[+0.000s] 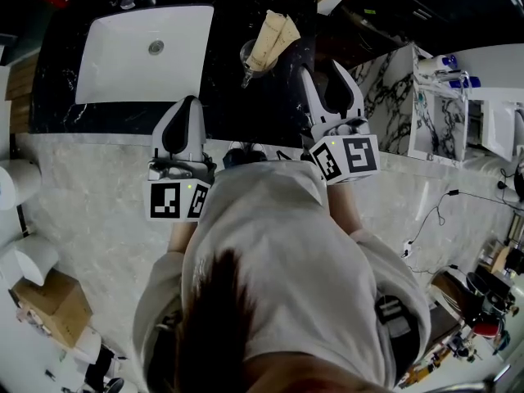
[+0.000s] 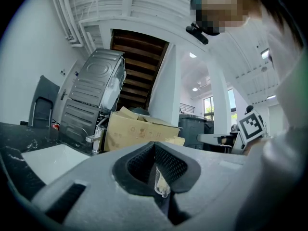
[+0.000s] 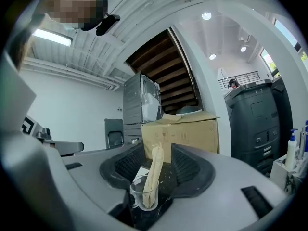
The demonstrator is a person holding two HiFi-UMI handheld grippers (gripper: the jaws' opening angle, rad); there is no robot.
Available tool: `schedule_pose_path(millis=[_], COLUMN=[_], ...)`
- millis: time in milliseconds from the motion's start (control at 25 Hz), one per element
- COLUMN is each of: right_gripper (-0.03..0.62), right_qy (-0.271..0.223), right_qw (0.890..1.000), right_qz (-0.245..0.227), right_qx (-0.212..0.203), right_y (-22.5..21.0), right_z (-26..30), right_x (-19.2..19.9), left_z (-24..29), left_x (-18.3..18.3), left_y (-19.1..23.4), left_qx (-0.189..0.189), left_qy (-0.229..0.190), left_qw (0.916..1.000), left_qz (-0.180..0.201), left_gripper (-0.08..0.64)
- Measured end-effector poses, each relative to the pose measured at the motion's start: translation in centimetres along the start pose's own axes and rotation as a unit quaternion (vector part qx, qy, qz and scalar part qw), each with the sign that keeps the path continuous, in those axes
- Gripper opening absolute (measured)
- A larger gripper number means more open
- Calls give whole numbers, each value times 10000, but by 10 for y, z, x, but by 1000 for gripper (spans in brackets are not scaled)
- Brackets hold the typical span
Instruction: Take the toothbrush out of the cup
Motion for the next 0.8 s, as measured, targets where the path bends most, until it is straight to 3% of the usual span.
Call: schedule_pose_path(millis=[400, 800], right_gripper=[176, 183], right_qy=[118, 591], right_qw=[9999, 9976], right_qz=[20, 51], right_qx=[-83, -365], right_y=[-4, 1], right_z=[45, 85], right_x=[5, 36], left_z=[7, 16], left_x=[-4, 1], left_y=[13, 19], left_qx=[-129, -122], left_qy=[-26, 32], left_qw=[9999, 9999], left_qz=[-41, -94], left_gripper=[14, 14])
Point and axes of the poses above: the fingertips, and each gripper's own axes: z forward along the fingers, y to its left, x out of its underside, the point moved 4 cm from there along -z, backward along the fingers, and after that the axes turned 11 degrees about -z, right-handed, at the moved point
